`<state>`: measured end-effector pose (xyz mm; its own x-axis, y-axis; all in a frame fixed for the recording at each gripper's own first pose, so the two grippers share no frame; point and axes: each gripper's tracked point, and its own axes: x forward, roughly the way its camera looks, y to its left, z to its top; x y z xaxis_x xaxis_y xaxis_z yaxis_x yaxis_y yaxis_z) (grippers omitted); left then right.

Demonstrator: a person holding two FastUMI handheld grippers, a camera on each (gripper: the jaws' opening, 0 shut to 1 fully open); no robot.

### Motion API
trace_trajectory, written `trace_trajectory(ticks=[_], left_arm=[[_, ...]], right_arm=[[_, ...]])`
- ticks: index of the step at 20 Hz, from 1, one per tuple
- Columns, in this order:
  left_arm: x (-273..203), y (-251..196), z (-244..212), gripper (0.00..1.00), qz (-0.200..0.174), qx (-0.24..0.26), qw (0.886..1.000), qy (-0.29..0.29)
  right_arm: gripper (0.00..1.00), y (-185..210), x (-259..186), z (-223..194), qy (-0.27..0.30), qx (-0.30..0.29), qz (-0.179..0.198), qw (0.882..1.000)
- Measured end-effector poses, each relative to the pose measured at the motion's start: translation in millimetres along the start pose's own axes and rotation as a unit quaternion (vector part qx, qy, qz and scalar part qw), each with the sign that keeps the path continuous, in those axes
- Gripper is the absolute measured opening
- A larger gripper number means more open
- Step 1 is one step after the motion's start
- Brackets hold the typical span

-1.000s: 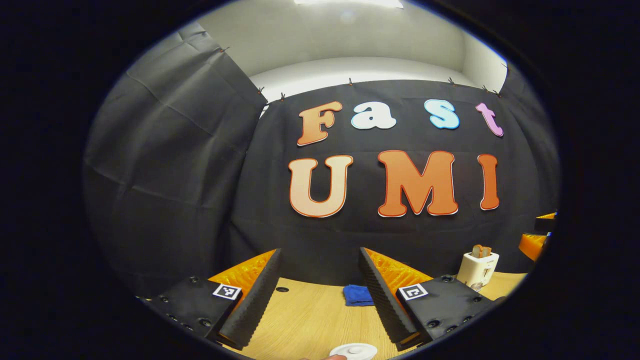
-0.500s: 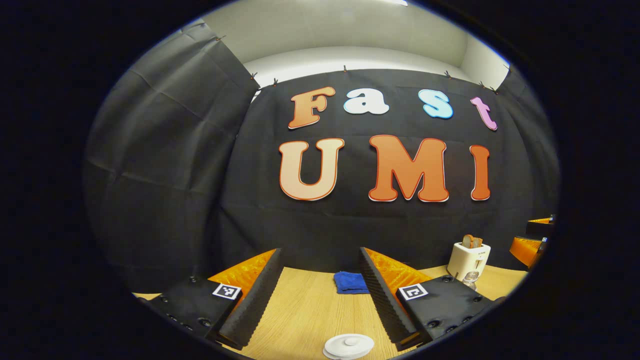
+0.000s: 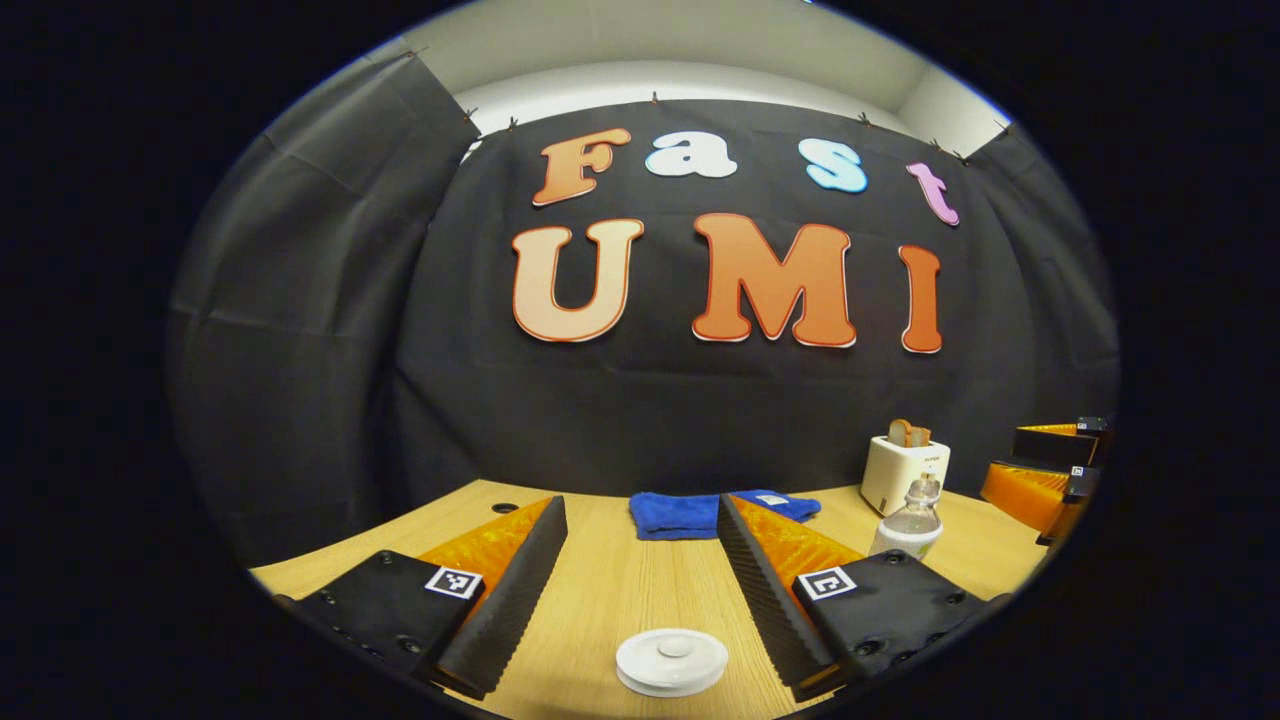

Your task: Open the teacup lid with one hand, grasp the water bottle and pour water into the teacup with the other hand; after pouring, place the water bottle on the coaster and then close the teacup lid.

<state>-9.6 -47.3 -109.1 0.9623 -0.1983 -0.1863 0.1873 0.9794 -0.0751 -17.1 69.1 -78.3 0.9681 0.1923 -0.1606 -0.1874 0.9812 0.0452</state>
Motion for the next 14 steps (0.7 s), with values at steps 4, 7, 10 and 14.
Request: trace_trajectory(ticks=[4,7,10,14], left_arm=[[2.2,-13.4,-40.2,0.99,-0.029,0.002,0.999,0.040],[5.9,-22.2,-65.3,0.99,-0.046,0.002,0.997,0.069],[10.9,-26.0,-86.6,0.98,-0.056,0.005,0.994,0.093],[16.1,-27.6,-109.1,0.84,-0.062,0.024,0.991,0.119]], right_arm=[[0.99,8.7,6.2,-19.6,0.014,-0.003,0.015,1.000],[0.99,11.7,11.8,-36.7,0.032,-0.004,0.020,0.999],[0.99,13.4,16.7,-47.9,0.046,0.001,0.024,0.999],[0.99,11.5,24.4,-62.9,0.063,0.008,0.025,0.998]])
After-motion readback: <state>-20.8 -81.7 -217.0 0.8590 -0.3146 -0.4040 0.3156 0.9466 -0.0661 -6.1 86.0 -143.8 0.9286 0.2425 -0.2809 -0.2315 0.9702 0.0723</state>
